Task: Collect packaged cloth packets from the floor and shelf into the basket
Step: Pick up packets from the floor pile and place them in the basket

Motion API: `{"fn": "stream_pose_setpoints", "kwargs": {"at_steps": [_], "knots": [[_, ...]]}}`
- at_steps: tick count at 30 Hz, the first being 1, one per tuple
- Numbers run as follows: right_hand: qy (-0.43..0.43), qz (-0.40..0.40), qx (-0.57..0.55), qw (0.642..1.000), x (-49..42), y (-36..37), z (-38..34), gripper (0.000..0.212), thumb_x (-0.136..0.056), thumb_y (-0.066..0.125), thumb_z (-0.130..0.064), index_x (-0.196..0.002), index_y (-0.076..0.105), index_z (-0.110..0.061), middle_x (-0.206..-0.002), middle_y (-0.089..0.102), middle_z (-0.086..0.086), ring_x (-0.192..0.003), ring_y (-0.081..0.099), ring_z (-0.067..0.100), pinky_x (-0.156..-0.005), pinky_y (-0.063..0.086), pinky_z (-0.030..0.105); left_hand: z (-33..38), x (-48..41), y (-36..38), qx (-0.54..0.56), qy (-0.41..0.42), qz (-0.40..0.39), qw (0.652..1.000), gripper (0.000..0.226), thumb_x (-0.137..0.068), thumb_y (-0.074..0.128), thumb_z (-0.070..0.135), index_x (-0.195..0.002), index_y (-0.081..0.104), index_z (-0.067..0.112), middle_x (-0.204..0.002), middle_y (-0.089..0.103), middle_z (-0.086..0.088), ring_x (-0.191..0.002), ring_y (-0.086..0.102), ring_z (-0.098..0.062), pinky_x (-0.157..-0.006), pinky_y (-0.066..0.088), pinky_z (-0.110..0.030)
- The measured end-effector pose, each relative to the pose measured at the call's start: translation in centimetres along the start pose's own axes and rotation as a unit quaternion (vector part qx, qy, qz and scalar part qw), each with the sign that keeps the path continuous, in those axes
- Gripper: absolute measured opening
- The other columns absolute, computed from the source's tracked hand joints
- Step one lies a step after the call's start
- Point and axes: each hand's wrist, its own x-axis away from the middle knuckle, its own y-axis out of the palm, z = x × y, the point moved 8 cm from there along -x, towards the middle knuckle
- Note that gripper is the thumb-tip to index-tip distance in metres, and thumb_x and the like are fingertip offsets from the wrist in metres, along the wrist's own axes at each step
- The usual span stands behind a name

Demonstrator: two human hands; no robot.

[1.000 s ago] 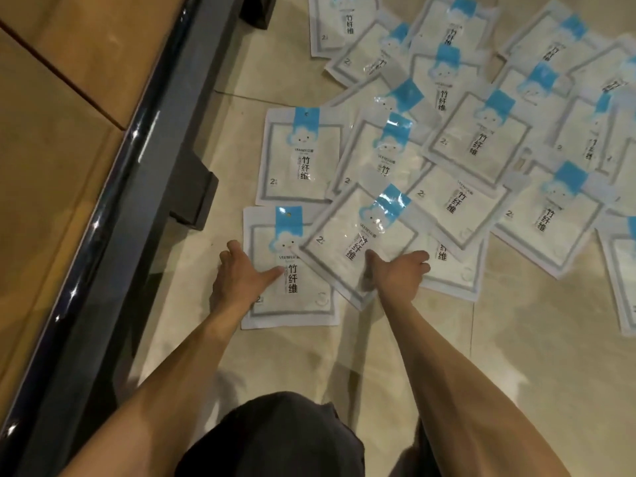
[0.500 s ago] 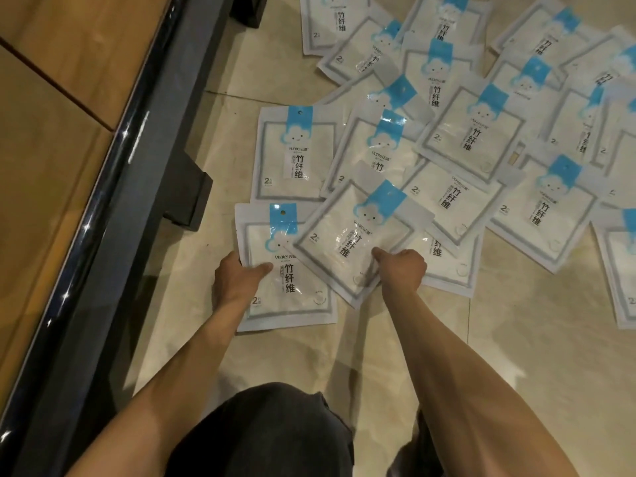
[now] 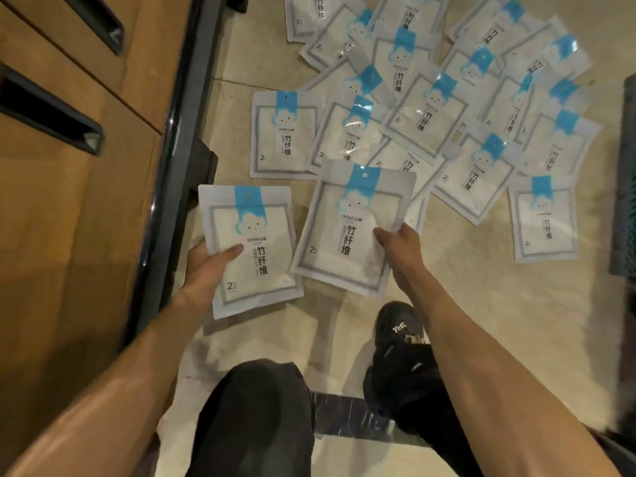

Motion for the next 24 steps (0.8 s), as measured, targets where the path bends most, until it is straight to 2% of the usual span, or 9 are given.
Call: {"fn": "stream_pose_setpoints", "kwargs": {"at_steps": [3, 5, 6, 8, 10, 13, 17, 21, 24], "knots": [[0.039, -0.037, -0.017, 0.998, 5.7, -1.7, -1.8, 0.019, -0.093, 0.060, -0.004, -0.111, 0.067, -0.008, -0.104, 0.074, 0.009, -0.092, 0.072, 0.026, -0.077, 0.059, 0.034, 2.4, 5.2, -1.5, 0.022, -0.028, -0.011, 0.999, 0.015, -0.091, 0.073, 0.017, -0.103, 0.070, 0.026, -0.091, 0.077, 0.006, -0.087, 0.074, -0.017, -0.080, 0.058, -0.037], [0.065, -0.052, -0.033, 0.996, 9.8, -2.9, -2.9, 0.016, -0.090, 0.061, -0.005, -0.104, 0.067, -0.011, -0.101, 0.075, 0.011, -0.094, 0.072, 0.031, -0.084, 0.059, 0.044, 4.1, 8.6, -1.8, 0.029, -0.048, -0.030, 0.998, 0.014, -0.093, 0.071, 0.018, -0.105, 0.070, 0.025, -0.095, 0.078, 0.004, -0.089, 0.075, -0.018, -0.083, 0.059, -0.041], [0.073, -0.051, -0.039, 0.995, 11.9, -3.7, -3.6, 0.015, -0.089, 0.062, -0.005, -0.102, 0.067, -0.011, -0.100, 0.075, 0.011, -0.092, 0.072, 0.031, -0.083, 0.059, 0.044, 5.0, 10.3, -1.8, 0.029, -0.059, -0.049, 0.997, 0.017, -0.093, 0.070, 0.019, -0.110, 0.069, 0.022, -0.101, 0.077, 0.000, -0.095, 0.074, -0.021, -0.087, 0.058, -0.045], [0.079, -0.037, -0.049, 0.995, 16.1, -5.4, -5.3, 0.013, -0.088, 0.062, -0.004, -0.098, 0.067, -0.010, -0.097, 0.075, 0.011, -0.086, 0.072, 0.027, -0.075, 0.059, 0.036, 6.8, 13.7, -2.0, 0.022, -0.077, -0.083, 0.993, 0.027, -0.094, 0.070, 0.021, -0.120, 0.067, 0.017, -0.112, 0.075, -0.007, -0.103, 0.072, -0.028, -0.094, 0.056, -0.051], [0.079, -0.021, -0.073, 0.994, 20.2, -7.3, -7.2, 0.013, -0.087, 0.061, -0.003, -0.096, 0.068, -0.009, -0.092, 0.074, 0.007, -0.082, 0.070, 0.023, -0.067, 0.055, 0.028, 8.7, 17.4, -2.6, 0.030, -0.090, -0.096, 0.991, 0.035, -0.091, 0.072, 0.023, -0.125, 0.066, 0.015, -0.114, 0.074, -0.009, -0.104, 0.072, -0.029, -0.095, 0.055, -0.053], [0.083, -0.005, -0.106, 0.991, 26.2, -10.3, -9.5, 0.010, -0.088, 0.061, -0.004, -0.086, 0.065, -0.012, -0.084, 0.072, 0.002, -0.080, 0.068, 0.020, -0.073, 0.053, 0.029, 11.7, 23.4, -3.0, 0.040, -0.103, -0.139, 0.984, 0.043, -0.086, 0.074, 0.022, -0.126, 0.065, 0.012, -0.115, 0.074, -0.011, -0.102, 0.073, -0.027, -0.091, 0.057, -0.048], [0.087, -0.014, -0.128, 0.988, 33.2, -14.9, -11.1, 0.010, -0.091, 0.059, -0.006, -0.091, 0.066, -0.014, -0.084, 0.076, 0.000, -0.078, 0.072, 0.017, -0.076, 0.057, 0.033, 15.6, 30.3, -2.8, 0.008, -0.103, -0.183, 0.978, 0.053, -0.078, 0.074, 0.024, -0.128, 0.063, 0.009, -0.117, 0.073, -0.013, -0.106, 0.071, -0.030, -0.087, 0.059, -0.045], [0.088, -0.034, -0.124, 0.988, 37.9, -19.2, -10.5, 0.015, -0.094, 0.058, -0.010, -0.104, 0.068, -0.013, -0.098, 0.076, 0.006, -0.089, 0.073, 0.023, -0.082, 0.058, 0.036, 17.8, 35.0, -1.2, -0.041, -0.093, -0.223, 0.970, 0.046, -0.083, 0.070, 0.023, -0.126, 0.063, 0.009, -0.118, 0.073, -0.012, -0.106, 0.072, -0.029, -0.094, 0.056, -0.049], [0.104, -0.026, -0.150, 0.983, 40.9, -23.2, -7.8, 0.020, -0.095, 0.058, -0.011, -0.113, 0.067, -0.013, -0.105, 0.076, 0.006, -0.097, 0.072, 0.026, -0.088, 0.057, 0.040, 18.3, 38.8, 1.8, -0.089, -0.086, -0.255, 0.959, 0.024, -0.094, 0.063, 0.016, -0.117, 0.065, 0.011, -0.112, 0.075, -0.011, -0.101, 0.073, -0.028, -0.084, 0.061, -0.046]]}}
